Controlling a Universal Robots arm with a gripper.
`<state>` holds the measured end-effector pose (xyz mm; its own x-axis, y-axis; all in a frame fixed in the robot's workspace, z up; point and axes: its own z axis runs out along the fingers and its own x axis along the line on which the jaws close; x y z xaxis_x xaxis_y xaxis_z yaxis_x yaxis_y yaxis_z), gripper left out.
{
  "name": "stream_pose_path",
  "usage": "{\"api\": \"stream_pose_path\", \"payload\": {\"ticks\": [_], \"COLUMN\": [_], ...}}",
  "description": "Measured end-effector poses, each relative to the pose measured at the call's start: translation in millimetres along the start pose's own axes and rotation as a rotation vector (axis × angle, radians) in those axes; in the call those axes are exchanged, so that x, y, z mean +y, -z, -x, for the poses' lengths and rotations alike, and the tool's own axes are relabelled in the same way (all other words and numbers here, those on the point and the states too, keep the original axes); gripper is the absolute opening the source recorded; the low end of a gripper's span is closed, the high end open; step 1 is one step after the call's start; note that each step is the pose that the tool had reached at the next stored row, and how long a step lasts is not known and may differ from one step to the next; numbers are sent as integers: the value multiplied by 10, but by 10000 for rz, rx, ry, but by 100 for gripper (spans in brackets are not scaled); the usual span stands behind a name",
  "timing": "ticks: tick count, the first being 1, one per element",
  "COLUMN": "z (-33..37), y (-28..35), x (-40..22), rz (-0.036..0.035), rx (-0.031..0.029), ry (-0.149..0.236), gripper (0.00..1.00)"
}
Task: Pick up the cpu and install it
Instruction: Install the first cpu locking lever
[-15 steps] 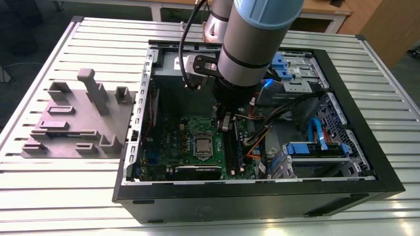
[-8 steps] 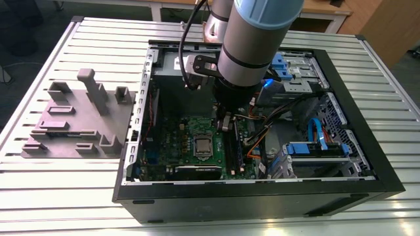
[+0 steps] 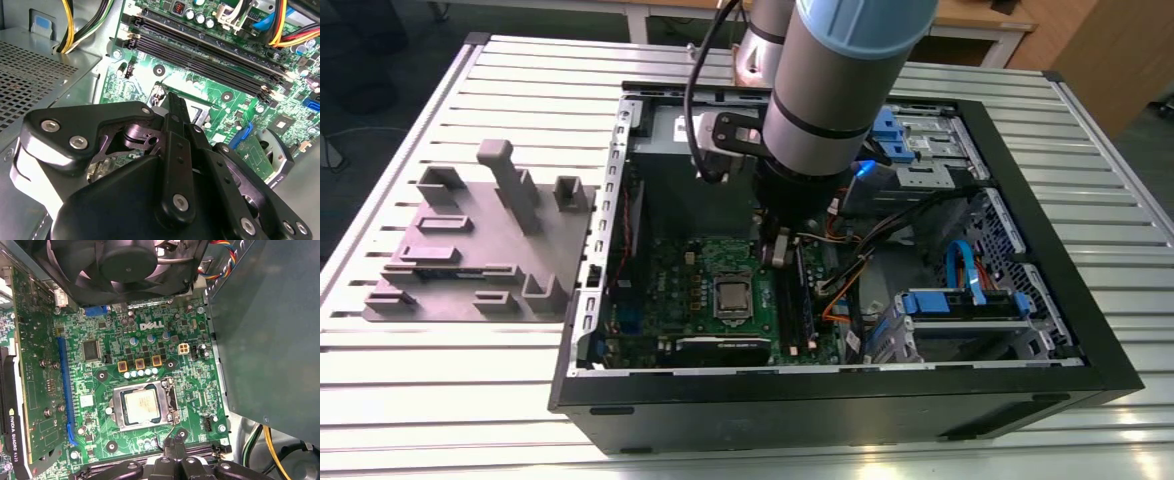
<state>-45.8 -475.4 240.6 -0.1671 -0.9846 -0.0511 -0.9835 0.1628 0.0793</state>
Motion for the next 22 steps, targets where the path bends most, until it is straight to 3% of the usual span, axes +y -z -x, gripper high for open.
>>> {"api": "stream_pose_path", "payload": {"ticks": [22], "z": [9], "y": [120], "x": [10], "rz": [-2], "rx": [-5], "ry": [0], "gripper": [10]}}
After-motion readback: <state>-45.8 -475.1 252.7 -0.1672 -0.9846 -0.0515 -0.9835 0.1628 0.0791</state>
